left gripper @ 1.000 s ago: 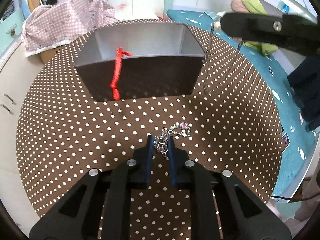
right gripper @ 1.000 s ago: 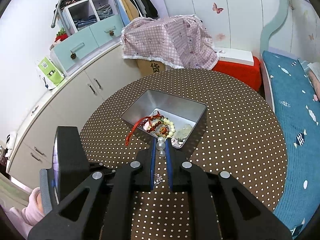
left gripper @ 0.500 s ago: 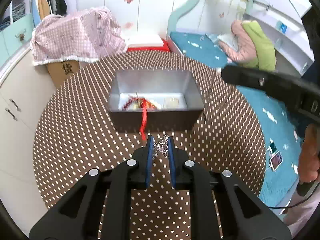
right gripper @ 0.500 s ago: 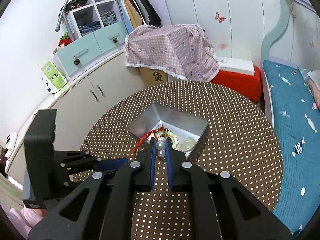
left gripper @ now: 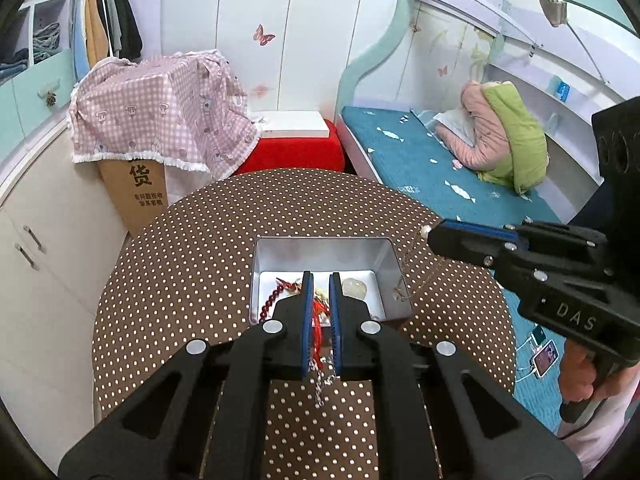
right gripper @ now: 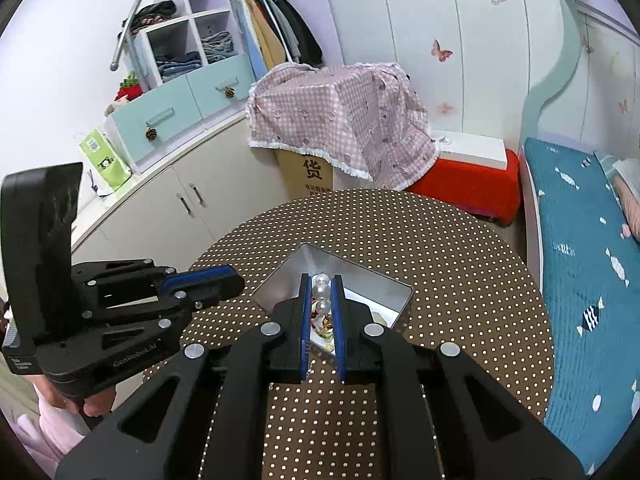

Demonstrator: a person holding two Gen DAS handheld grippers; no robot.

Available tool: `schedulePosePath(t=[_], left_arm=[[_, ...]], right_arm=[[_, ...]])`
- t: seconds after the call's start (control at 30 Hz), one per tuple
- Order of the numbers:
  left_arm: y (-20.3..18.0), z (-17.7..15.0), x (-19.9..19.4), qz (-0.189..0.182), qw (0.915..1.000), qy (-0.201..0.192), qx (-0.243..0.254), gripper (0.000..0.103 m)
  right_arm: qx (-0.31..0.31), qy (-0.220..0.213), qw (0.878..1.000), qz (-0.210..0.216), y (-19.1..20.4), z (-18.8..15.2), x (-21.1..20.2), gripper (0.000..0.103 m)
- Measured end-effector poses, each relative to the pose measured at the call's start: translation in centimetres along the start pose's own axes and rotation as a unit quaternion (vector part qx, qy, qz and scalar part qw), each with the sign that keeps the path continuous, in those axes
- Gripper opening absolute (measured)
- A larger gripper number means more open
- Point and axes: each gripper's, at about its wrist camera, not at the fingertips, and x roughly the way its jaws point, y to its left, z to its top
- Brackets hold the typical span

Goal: Organize jewelry
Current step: 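Lower both silver chains into the grey tray and open both grippers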

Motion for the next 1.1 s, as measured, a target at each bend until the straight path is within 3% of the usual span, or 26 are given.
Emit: schedulePosePath(t=[0.2, 0.27, 0.33, 0.4, 0.5, 0.57, 0.73, 0.9, 1.1], left_arm=[[0.1, -1.8, 1.4, -0.017, 0.9994, 0.029, -0.001, 0.010], [0.3, -3.5, 2.1, -0.021, 0.9981, 0.057, -0.008, 0.021], [0.2, -5.2, 2.7, -0.023, 0.9973, 0.069, -0.009, 0.058], [0.2, -6.8, 3.6, -0.021, 0.9962, 0.084, -0.011, 0.061], [0.5, -8.2, 6.1, -0.005, 0.9926, 0.119, -0.022, 0.060], [0.3, -9.0, 7.8, 0.011, 0.9907, 0.134, -0.019, 0.055], [-1.9, -9.8, 8.9, 0.064, 0.9883, 0.130, 0.047, 0.005], [-1.8, -9.3, 7.6, 0.051, 0.9901, 0.127, 0.031, 0.004], [-2.1, -6.3, 2.4, -0.015, 0.9977, 0.065, 0.013, 0.004]], right_arm=[[0.002, 0.007, 1.000, 0.000, -0.3, 0.1, 0.7, 0.009], [0.001, 0.009, 1.000, 0.003, -0.4, 0.1, 0.8, 0.009], [0.001, 0.011, 1.000, 0.002, -0.5, 0.1, 0.9, 0.008], [0.001, 0.012, 1.000, 0.004, -0.5, 0.0, 1.0, 0.008], [-0.001, 0.013, 1.000, 0.008, -0.4, 0.0, 1.0, 0.008], [-0.002, 0.013, 1.000, 0.011, -0.3, -0.1, 0.9, 0.008], [-0.003, 0.012, 1.000, 0.012, -0.4, -0.2, 0.8, 0.008], [0.003, 0.012, 1.000, 0.014, -0.8, -0.2, 0.9, 0.008], [0.005, 0.009, 1.000, 0.015, -0.9, -0.3, 0.6, 0.008]])
